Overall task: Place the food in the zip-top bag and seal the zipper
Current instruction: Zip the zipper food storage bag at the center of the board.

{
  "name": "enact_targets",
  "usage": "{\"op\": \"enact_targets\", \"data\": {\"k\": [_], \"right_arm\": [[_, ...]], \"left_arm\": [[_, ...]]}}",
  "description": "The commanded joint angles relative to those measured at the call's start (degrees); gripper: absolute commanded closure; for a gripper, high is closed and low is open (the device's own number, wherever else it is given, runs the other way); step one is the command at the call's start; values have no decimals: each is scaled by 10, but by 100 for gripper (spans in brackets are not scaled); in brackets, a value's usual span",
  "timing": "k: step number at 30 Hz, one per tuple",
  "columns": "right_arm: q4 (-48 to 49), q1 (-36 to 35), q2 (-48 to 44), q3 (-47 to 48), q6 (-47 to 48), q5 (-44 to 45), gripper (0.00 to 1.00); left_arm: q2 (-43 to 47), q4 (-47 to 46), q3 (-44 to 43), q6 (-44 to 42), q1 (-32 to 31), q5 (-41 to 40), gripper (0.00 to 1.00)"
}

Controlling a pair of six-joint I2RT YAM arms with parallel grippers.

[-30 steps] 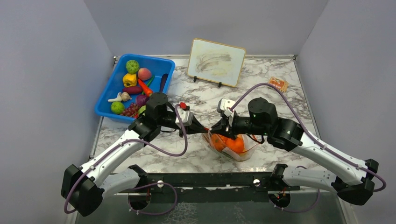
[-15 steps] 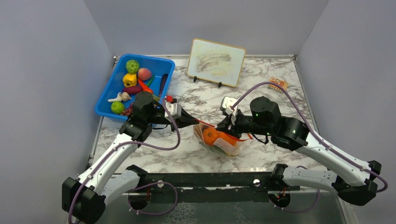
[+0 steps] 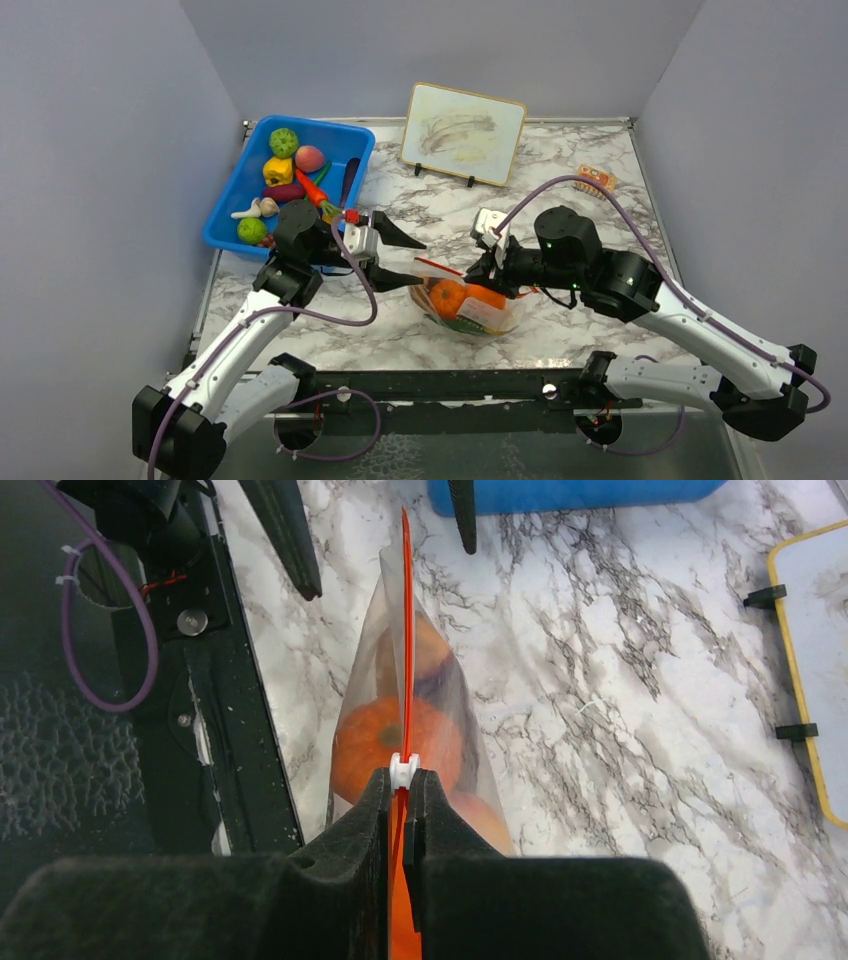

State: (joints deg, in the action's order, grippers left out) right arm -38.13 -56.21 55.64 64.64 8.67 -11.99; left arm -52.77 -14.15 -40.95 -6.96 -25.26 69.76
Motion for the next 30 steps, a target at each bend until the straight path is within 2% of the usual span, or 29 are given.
{"op": "enact_targets", "data": {"k": [1, 7, 10, 14, 20, 24, 30], "right_arm": [[23, -1, 14, 24, -1, -35, 99], [37, -1, 37, 34, 0, -56, 99], [38, -1, 42, 38, 0, -59, 99], [37, -1, 41, 35, 0, -63, 99], [25, 0, 23, 20, 6, -40, 99], [8, -1, 16, 22, -3, -34, 99], [-36, -1, 0, 22, -23, 17, 99]], "left_arm": [[-8, -34, -1, 8, -22, 53, 37], [-44, -31, -4, -2, -68, 28, 36], [-63, -4, -17, -23, -71, 23, 42], [-82, 61, -48, -60, -72, 1, 62], [-83, 74, -63, -62, -72, -10, 99], [-83, 81, -73, -46, -50, -42, 100], [-73, 76, -79, -20, 24, -32, 100]]}}
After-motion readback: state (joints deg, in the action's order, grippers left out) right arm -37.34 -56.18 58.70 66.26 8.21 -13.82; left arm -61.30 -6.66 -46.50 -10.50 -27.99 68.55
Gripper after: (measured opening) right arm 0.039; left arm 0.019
